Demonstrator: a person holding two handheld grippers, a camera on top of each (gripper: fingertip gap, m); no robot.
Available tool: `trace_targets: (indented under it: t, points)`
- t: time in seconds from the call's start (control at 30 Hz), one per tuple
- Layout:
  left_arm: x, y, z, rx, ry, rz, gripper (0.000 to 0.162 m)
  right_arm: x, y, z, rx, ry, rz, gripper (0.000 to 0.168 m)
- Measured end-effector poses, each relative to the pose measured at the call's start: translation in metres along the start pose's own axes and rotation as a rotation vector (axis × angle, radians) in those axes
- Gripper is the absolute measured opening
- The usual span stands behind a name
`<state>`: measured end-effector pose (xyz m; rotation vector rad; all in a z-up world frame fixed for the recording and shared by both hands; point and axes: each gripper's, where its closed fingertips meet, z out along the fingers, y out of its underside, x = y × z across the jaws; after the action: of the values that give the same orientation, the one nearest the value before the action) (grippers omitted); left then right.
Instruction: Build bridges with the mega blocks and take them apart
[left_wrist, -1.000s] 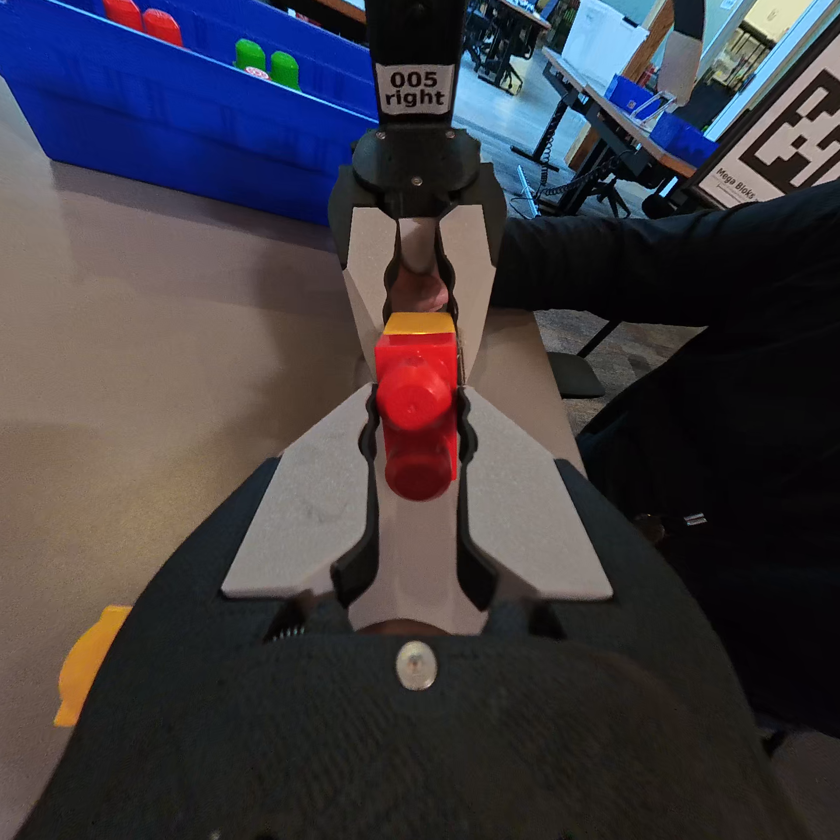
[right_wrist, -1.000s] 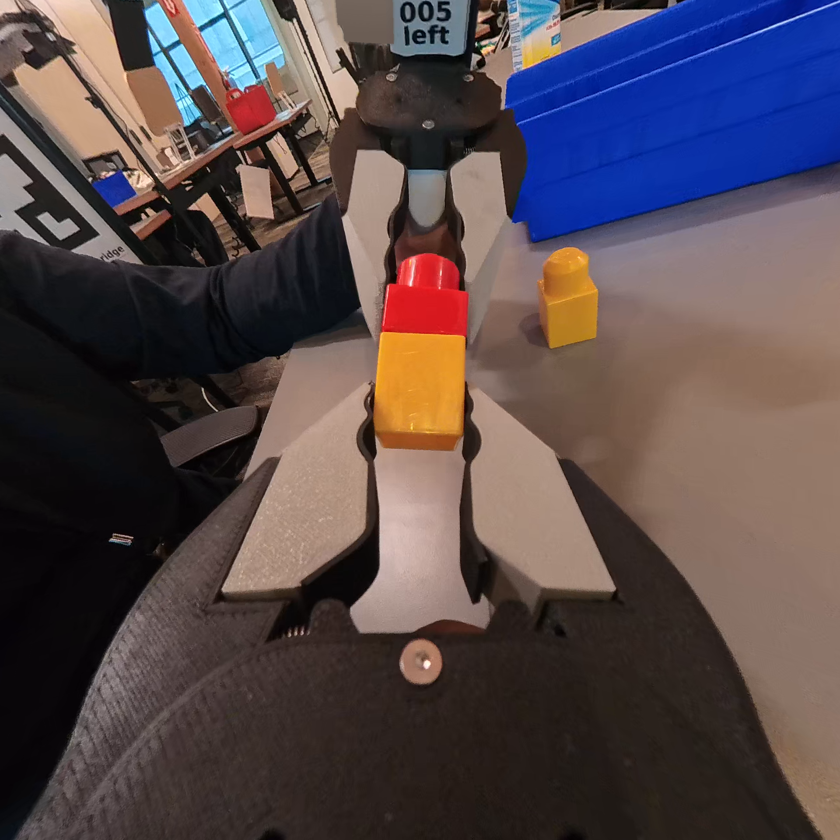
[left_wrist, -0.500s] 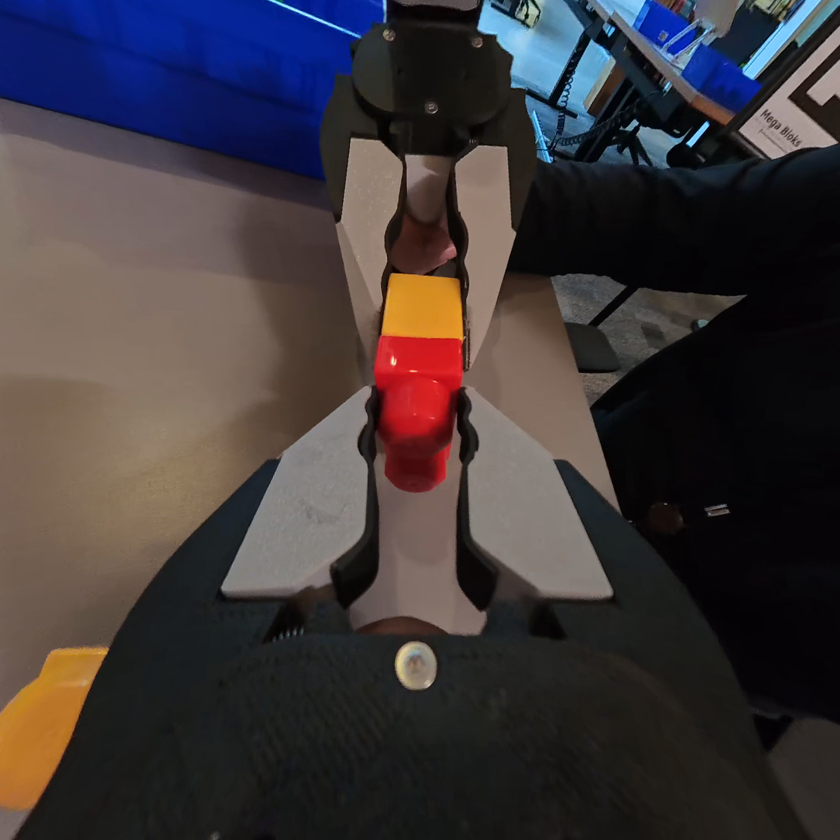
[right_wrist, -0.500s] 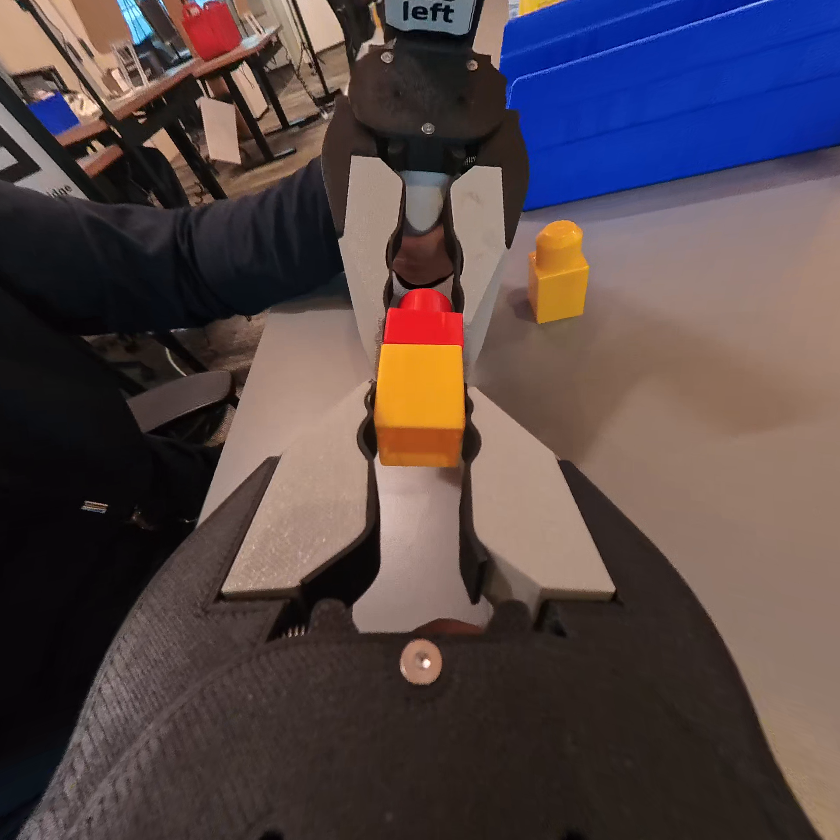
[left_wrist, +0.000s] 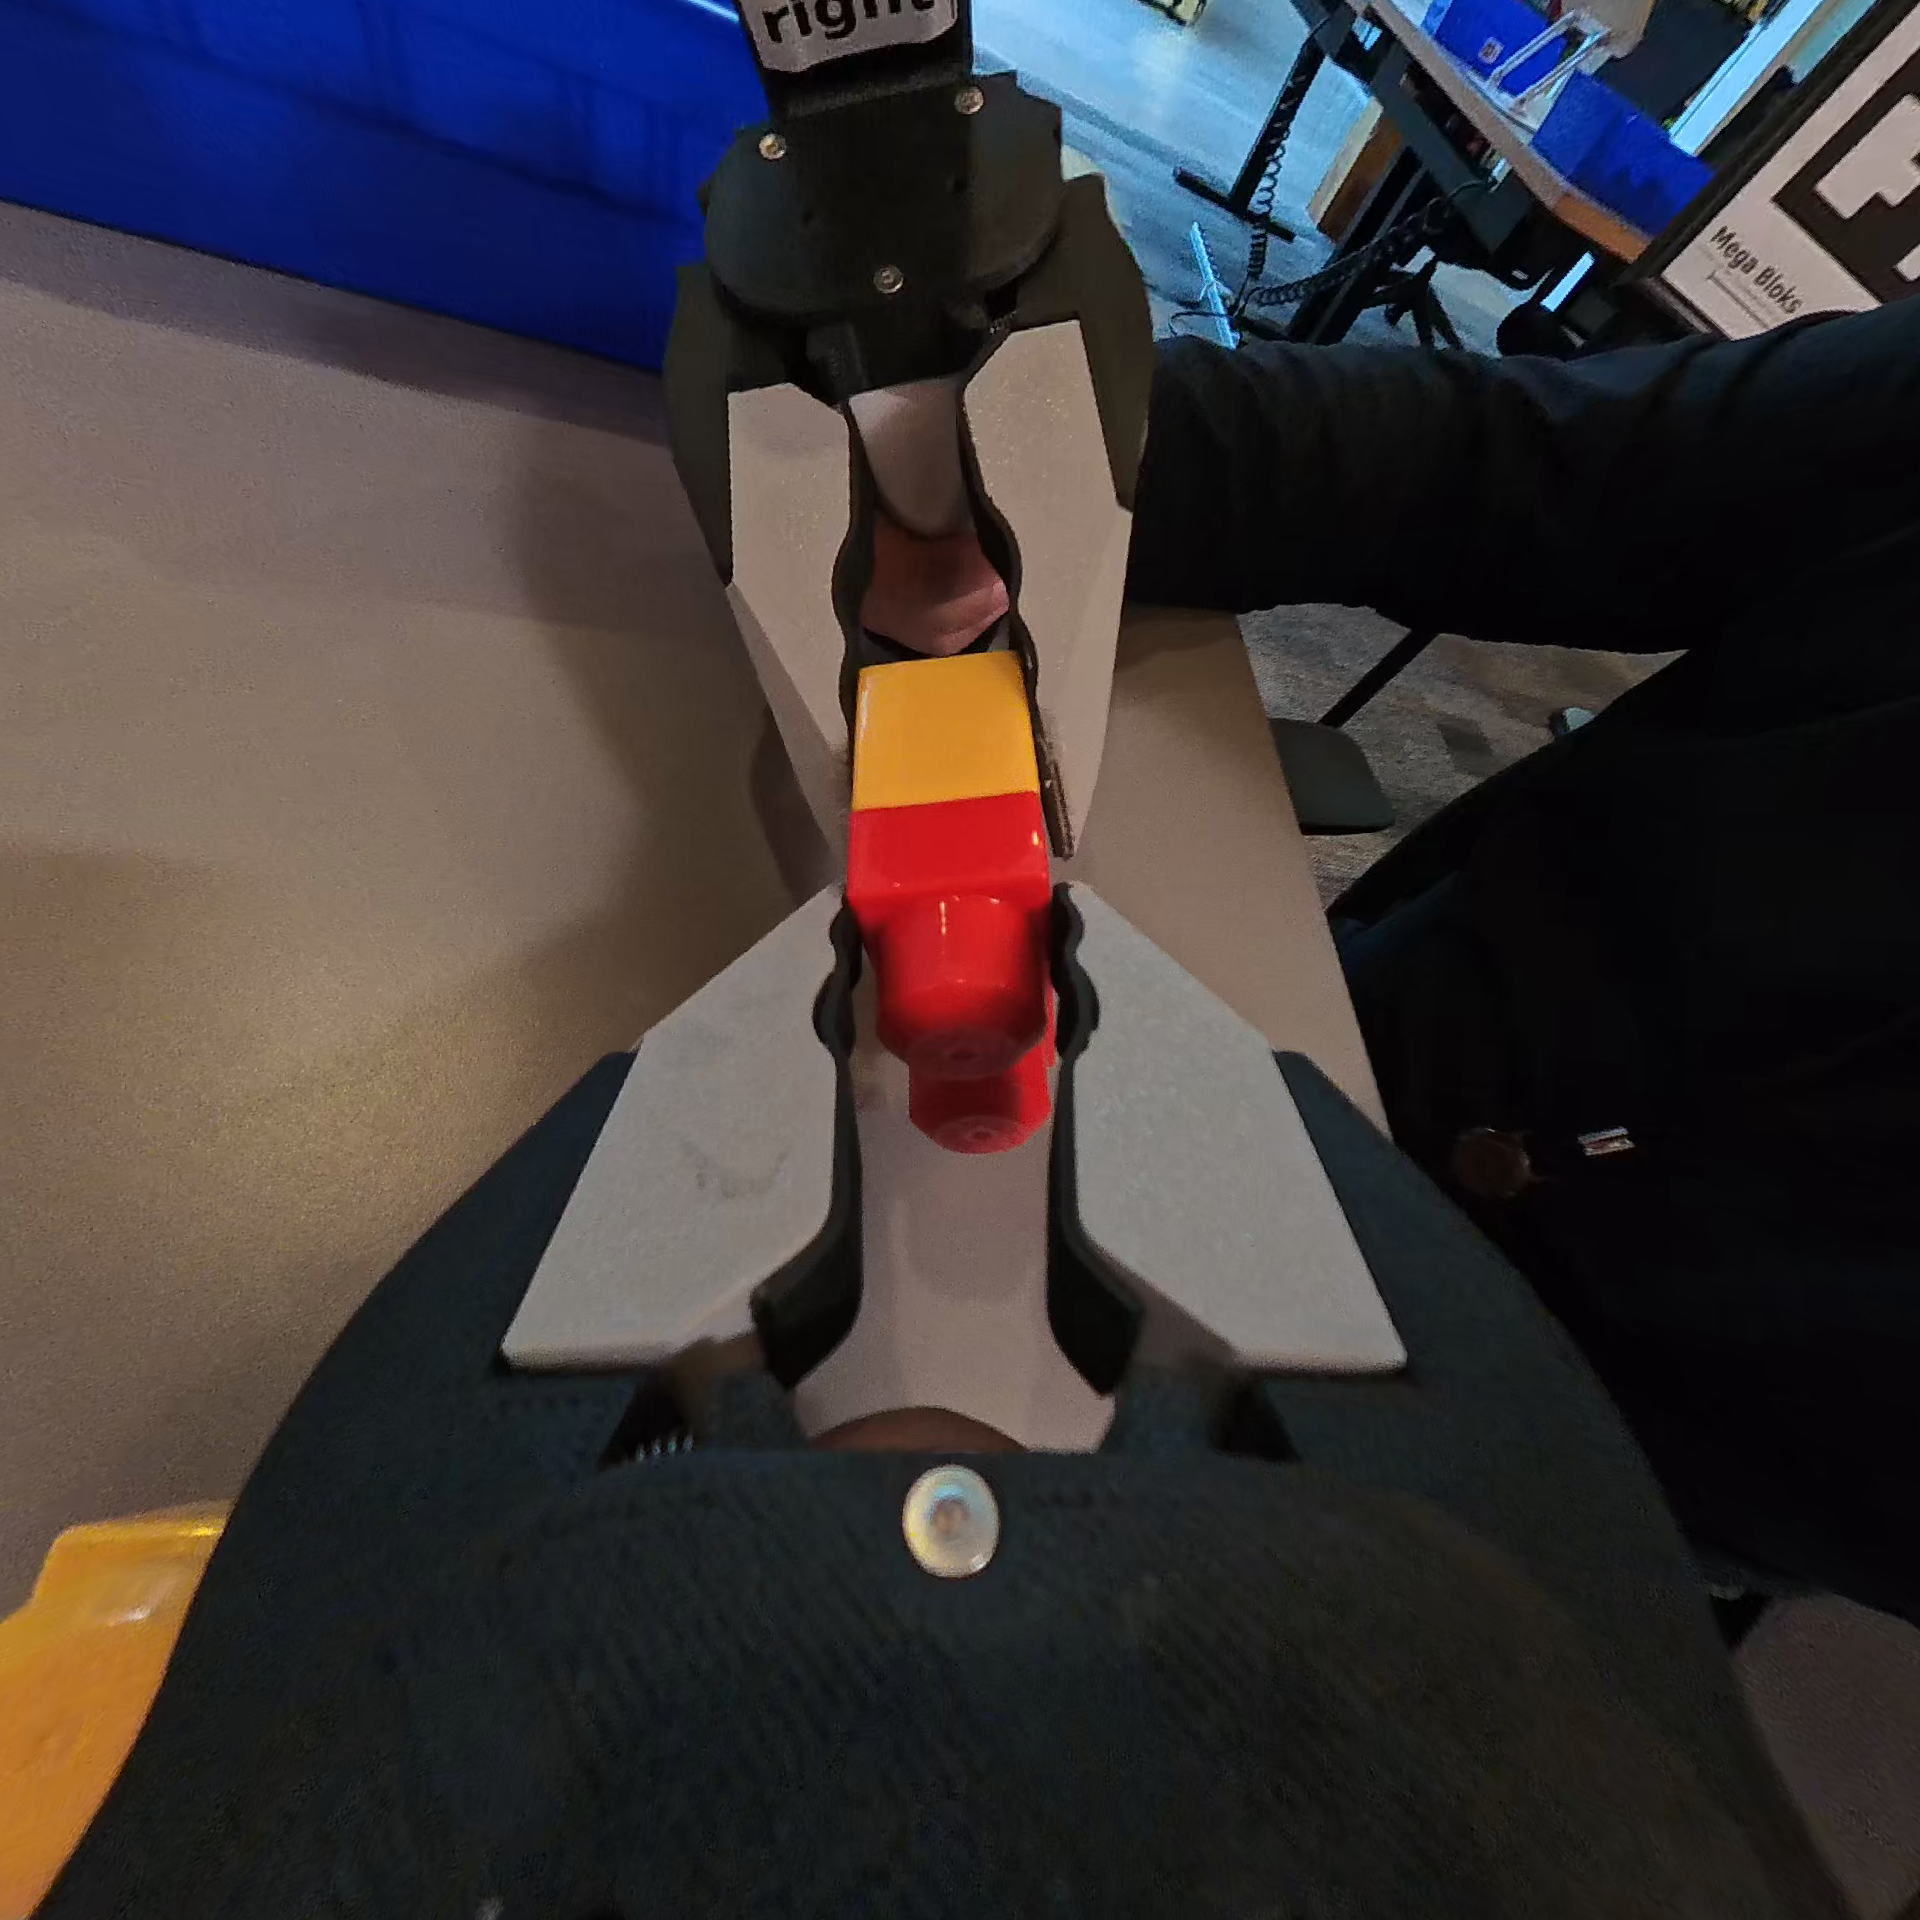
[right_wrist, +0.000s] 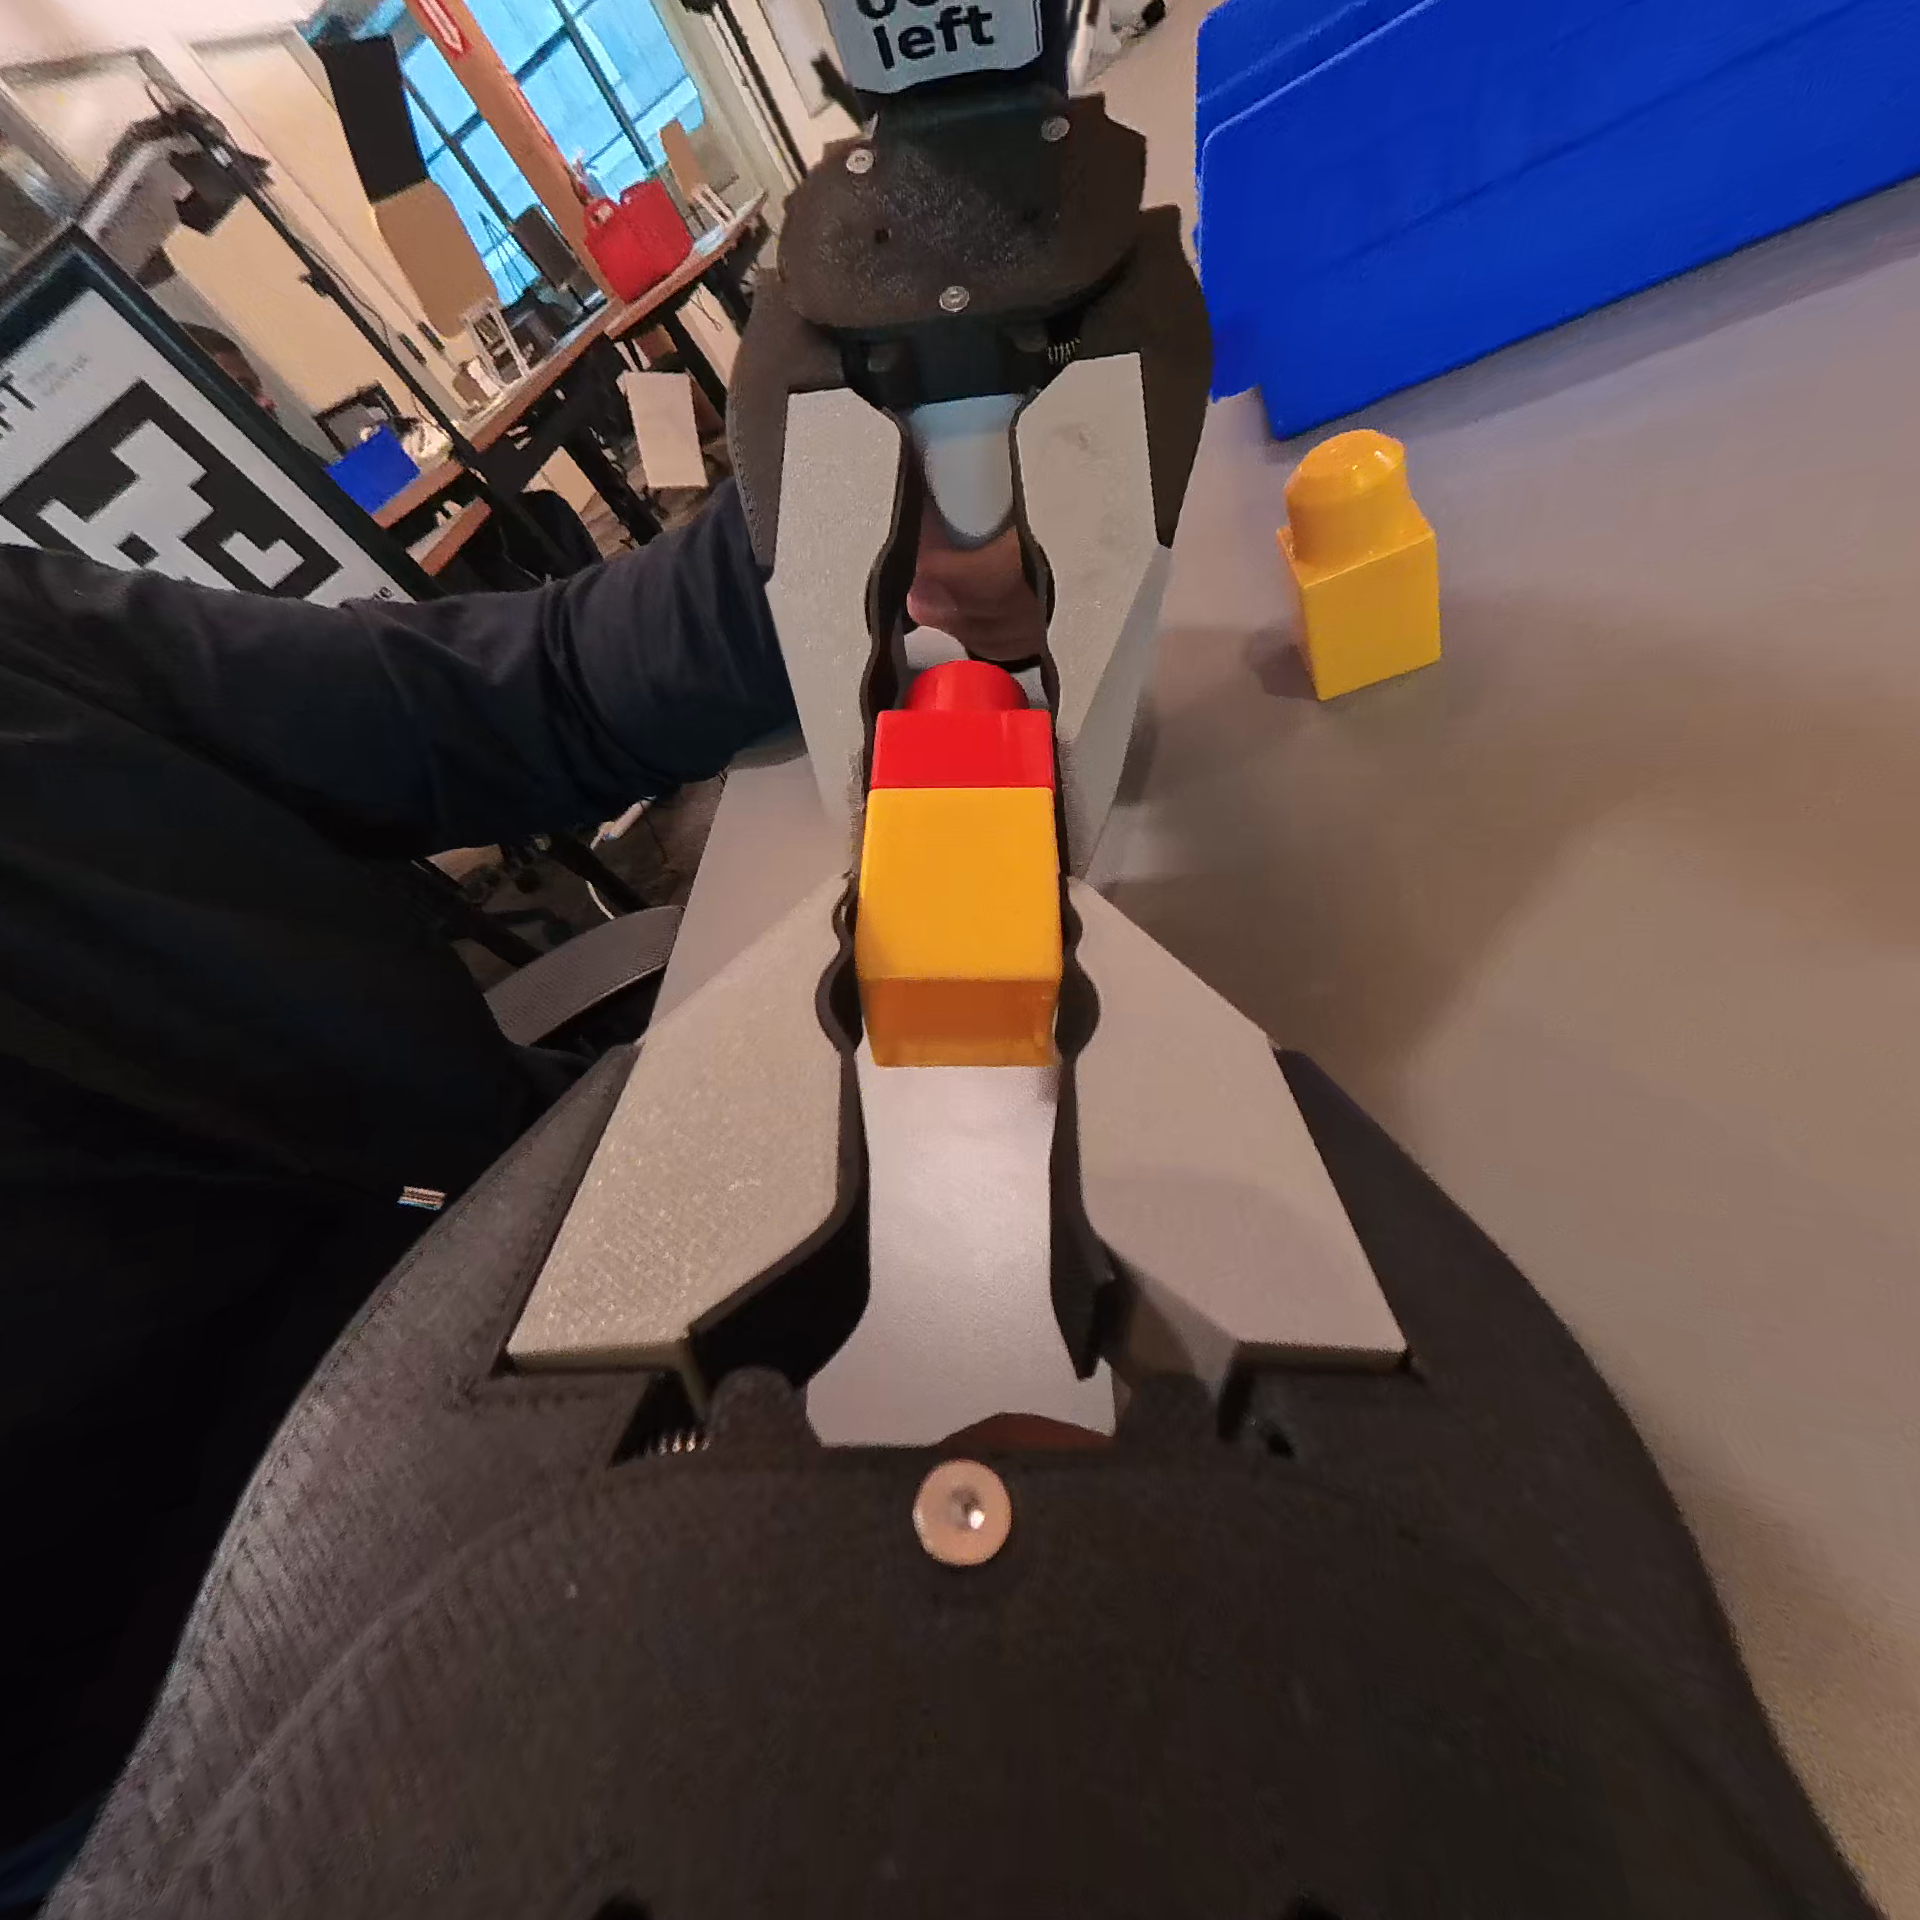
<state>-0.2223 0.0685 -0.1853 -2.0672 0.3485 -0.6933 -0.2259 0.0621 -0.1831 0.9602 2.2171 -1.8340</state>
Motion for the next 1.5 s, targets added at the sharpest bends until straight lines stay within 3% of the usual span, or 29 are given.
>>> trace_targets:
  t: [0.5,0.67,0.97,1.17,1.27,1.5]
  points:
    - [-0.002,-0.002,-0.004,0.019,-0.022,0.031,0.035,0.002,-0.005,0.000,0.032,-0.010,-0.021,0.033]
    - [-0.007,-0.017,-0.016,0.121,-0.029,0.005,0.043,0.000,-0.024,-0.011,0.146,-0.023,-0.013,0.033]
    - [-0.027,-0.026,-0.035,0.196,-0.145,0.011,0.044,0.002,-0.052,-0.046,0.372,-0.108,0.093,0.033]
    - [-0.017,-0.017,-0.021,0.102,-0.203,0.252,0.041,-0.012,-0.054,-0.036,0.378,-0.300,0.221,0.033]
    - [-0.018,-0.012,-0.018,0.064,-0.271,0.401,0.037,-0.010,-0.049,-0.030,0.339,-0.274,0.217,0.033]
    - [-0.022,-0.017,-0.018,0.064,-0.362,0.487,0.038,-0.016,-0.058,-0.043,0.407,-0.372,0.290,0.033]
